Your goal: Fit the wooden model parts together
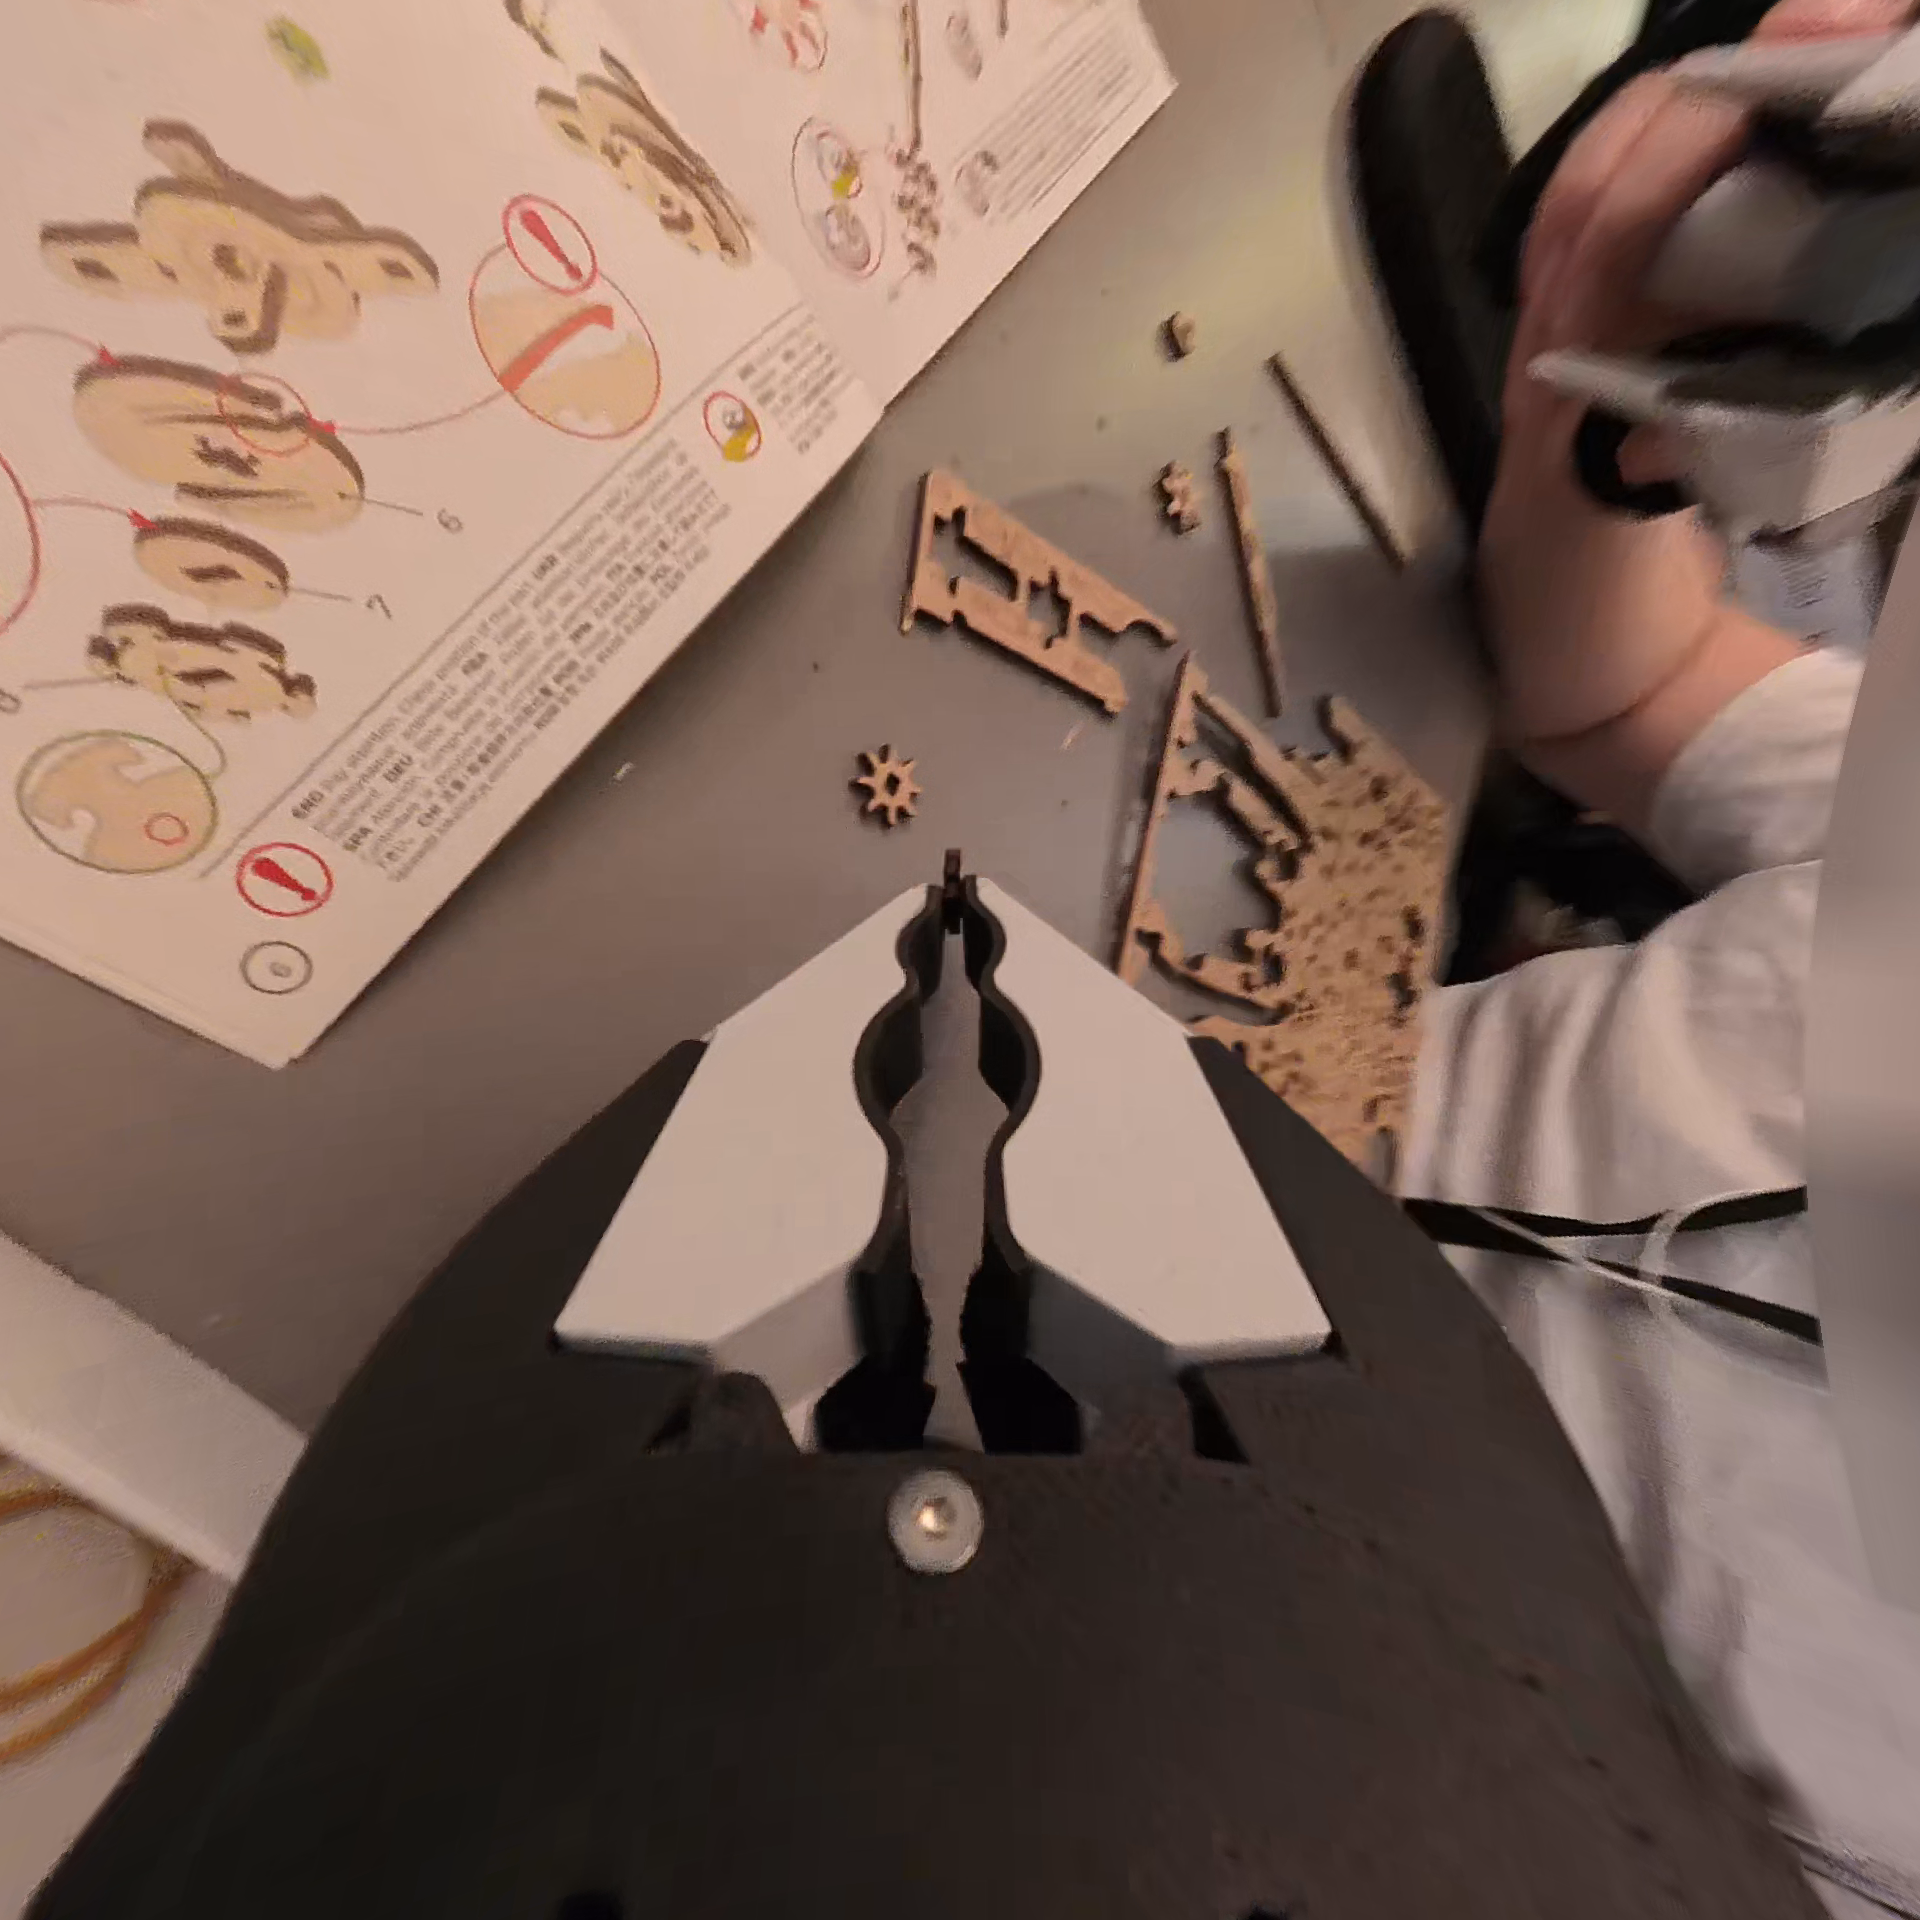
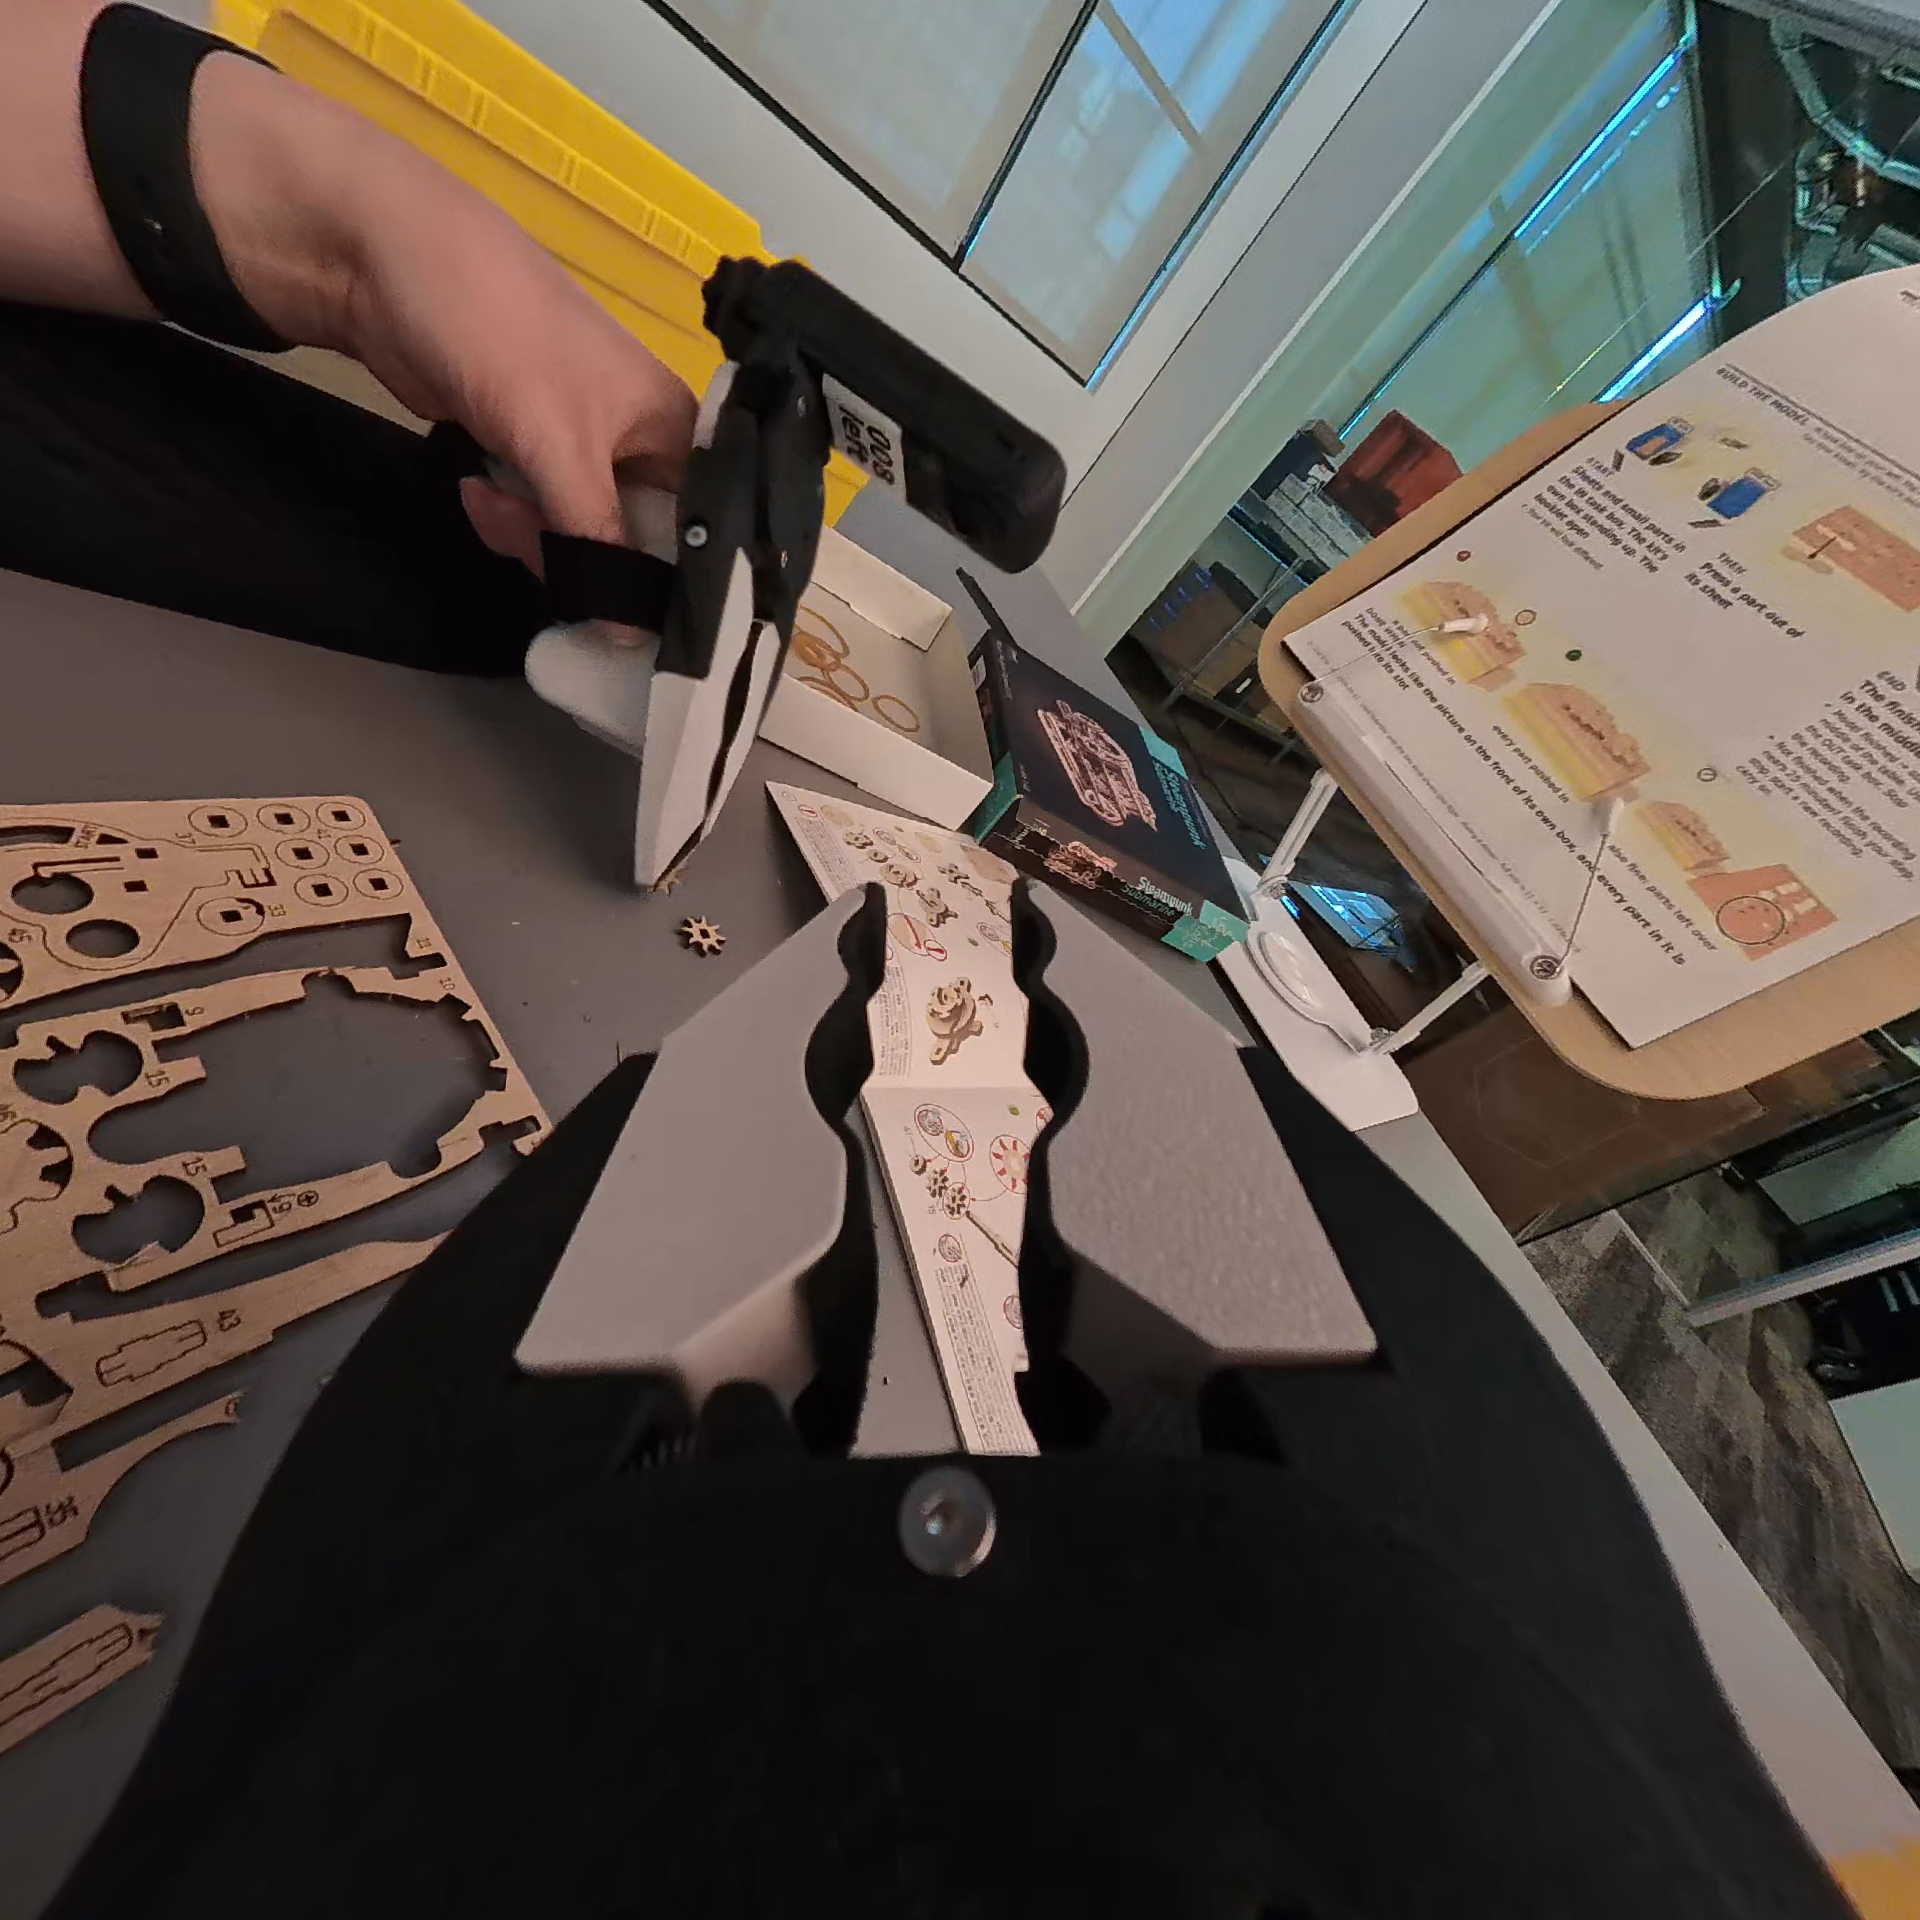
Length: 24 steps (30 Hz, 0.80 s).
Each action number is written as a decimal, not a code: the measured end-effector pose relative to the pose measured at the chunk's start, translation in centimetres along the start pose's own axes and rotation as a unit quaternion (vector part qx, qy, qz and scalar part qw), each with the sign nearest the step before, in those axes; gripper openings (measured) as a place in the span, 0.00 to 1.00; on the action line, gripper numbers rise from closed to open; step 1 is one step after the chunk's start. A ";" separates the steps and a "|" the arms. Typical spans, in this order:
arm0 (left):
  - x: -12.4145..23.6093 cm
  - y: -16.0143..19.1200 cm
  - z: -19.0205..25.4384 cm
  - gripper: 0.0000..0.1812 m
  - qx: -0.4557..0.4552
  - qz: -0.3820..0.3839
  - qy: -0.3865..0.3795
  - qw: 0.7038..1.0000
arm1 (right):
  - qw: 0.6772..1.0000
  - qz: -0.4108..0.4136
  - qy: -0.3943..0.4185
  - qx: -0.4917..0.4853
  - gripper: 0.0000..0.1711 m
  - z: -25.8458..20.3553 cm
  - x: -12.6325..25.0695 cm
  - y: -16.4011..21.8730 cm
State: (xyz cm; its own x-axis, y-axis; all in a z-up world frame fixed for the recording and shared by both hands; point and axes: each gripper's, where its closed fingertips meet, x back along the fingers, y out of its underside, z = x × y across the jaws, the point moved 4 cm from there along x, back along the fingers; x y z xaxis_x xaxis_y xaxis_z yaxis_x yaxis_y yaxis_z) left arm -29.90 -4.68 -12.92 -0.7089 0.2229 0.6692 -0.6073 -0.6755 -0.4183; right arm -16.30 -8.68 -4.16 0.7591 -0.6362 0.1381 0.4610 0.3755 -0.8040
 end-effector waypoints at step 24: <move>4.5 -4.1 1.7 0.17 -0.171 0.164 -0.095 0.967 | 0.976 -0.062 0.208 -0.009 0.15 8.5 4.6 2.1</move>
State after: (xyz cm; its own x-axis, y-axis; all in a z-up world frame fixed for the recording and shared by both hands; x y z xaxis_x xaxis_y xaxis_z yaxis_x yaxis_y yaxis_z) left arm -29.99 -2.12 -7.14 -0.8248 -0.1186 0.5528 -0.4668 -0.4090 -0.7841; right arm -7.97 -5.08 -0.29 0.4441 -0.8959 -0.0096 0.5266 0.2697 -0.8062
